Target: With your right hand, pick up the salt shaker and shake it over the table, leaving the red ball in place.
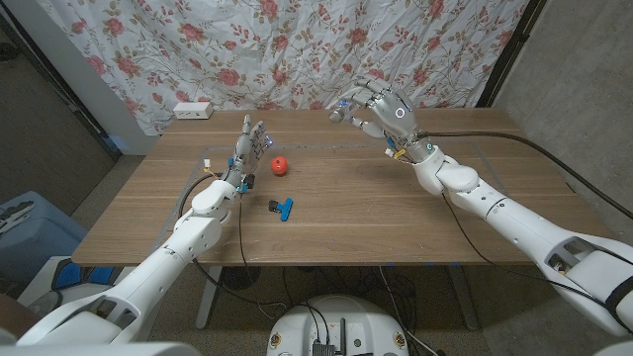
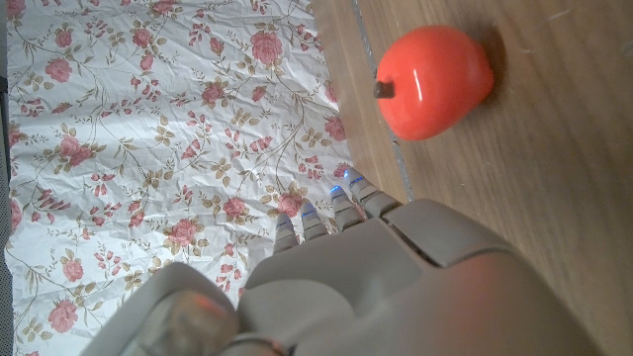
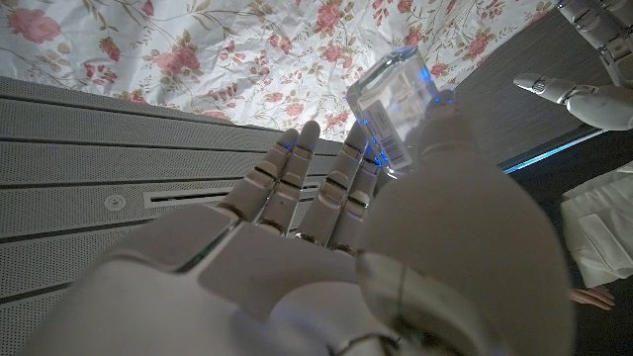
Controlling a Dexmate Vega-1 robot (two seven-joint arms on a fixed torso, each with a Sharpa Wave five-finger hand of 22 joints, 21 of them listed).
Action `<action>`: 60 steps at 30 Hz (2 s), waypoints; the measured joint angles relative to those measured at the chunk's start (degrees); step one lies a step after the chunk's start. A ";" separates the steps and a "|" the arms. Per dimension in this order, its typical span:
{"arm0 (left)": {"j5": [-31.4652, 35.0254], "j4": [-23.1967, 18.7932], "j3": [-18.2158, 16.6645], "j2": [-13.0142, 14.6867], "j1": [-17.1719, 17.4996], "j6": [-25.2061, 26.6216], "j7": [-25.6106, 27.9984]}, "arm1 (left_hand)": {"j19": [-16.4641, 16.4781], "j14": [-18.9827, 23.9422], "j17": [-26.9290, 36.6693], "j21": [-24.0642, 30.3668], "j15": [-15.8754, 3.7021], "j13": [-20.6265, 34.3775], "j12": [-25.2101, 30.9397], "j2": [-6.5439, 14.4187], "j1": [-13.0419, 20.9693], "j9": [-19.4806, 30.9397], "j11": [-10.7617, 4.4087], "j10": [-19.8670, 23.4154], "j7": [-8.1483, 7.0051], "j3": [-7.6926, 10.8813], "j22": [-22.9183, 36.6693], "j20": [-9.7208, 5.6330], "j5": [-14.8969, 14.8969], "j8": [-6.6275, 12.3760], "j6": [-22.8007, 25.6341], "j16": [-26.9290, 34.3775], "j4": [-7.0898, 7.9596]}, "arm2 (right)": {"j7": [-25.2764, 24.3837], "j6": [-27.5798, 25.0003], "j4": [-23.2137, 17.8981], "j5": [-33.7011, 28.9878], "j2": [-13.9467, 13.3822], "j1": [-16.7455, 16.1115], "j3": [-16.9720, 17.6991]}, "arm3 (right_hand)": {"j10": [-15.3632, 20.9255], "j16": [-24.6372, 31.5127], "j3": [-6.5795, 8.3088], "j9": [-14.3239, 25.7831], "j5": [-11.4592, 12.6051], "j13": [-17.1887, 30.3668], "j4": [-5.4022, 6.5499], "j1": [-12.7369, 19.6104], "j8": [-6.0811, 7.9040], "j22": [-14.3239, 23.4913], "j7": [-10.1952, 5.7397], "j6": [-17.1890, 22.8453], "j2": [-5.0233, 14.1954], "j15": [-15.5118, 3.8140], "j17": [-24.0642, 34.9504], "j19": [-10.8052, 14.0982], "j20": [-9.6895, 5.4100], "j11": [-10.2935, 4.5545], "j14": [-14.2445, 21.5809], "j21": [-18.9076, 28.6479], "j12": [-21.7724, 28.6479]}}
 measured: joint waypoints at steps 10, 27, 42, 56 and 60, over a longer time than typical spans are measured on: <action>0.00 0.00 0.00 -0.01 -0.01 0.02 0.09 | 0.00 0.00 0.00 0.00 0.00 0.00 0.00 0.00 0.00 0.00 0.00 0.00 0.00 0.00 0.00 0.00 0.00 0.00 0.00 0.00 0.00 | 6.73 -0.68 -4.81 8.79 -4.44 -0.20 -3.51 | 0.00 -0.44 -0.48 -0.81 0.00 -0.05 0.47 0.00 0.00 0.00 0.00 0.00 0.00 -0.41 -0.27 0.00 0.00 0.00 0.41 0.00 0.00; 0.00 0.05 0.00 -0.05 -0.03 0.01 0.15 | 0.00 0.00 0.00 0.00 0.00 0.00 0.00 0.00 0.00 0.00 0.00 0.00 0.00 0.00 0.00 0.00 0.00 0.00 0.00 0.00 0.00 | 15.38 2.16 -7.80 19.11 -6.29 -1.60 -3.71 | 0.03 -1.59 -1.27 -2.23 -0.40 -0.40 2.05 -5.11 -0.07 0.00 0.34 0.30 1.50 -0.30 -0.80 0.41 0.41 0.01 1.13 0.00 -0.42; 0.00 0.10 0.03 -0.04 -0.06 0.02 -0.04 | 0.00 0.00 0.00 0.00 0.00 0.00 0.00 0.00 0.00 0.00 0.00 0.00 0.00 0.00 0.00 0.00 0.00 0.00 0.00 0.00 0.00 | 21.17 5.20 -8.01 26.43 -5.55 -3.08 -2.07 | 0.22 -1.98 -1.67 -2.64 -0.16 -0.70 2.44 -9.61 -1.16 0.00 0.43 0.40 2.89 -0.40 -1.07 0.38 0.84 0.21 1.83 0.00 -0.82; 0.00 0.06 0.03 -0.04 -0.07 0.01 0.10 | 0.00 0.00 0.00 0.00 0.00 0.00 0.00 0.00 0.00 0.00 0.00 0.00 0.00 0.00 0.00 0.00 0.00 0.00 0.00 0.00 0.00 | 25.93 5.96 -8.01 32.56 -3.66 -5.08 -0.40 | 0.53 -1.98 -1.67 -2.65 0.05 -0.69 2.44 -9.61 -1.54 0.00 0.44 0.41 2.89 -0.40 -0.90 0.39 0.84 0.51 1.83 -0.08 -0.82; 0.00 0.05 0.03 -0.04 -0.06 0.01 0.14 | 0.00 0.00 0.00 0.00 0.00 0.00 0.00 0.00 0.00 0.00 0.00 0.00 0.00 0.00 0.00 0.00 0.00 0.00 0.00 0.00 0.00 | 27.33 5.77 -8.01 34.82 -2.98 -5.83 0.10 | 0.54 -1.98 -1.67 -2.78 0.05 -0.69 2.44 -9.61 -1.64 0.00 0.63 0.60 2.89 -0.40 -0.90 0.06 1.16 0.52 1.83 -0.40 -0.82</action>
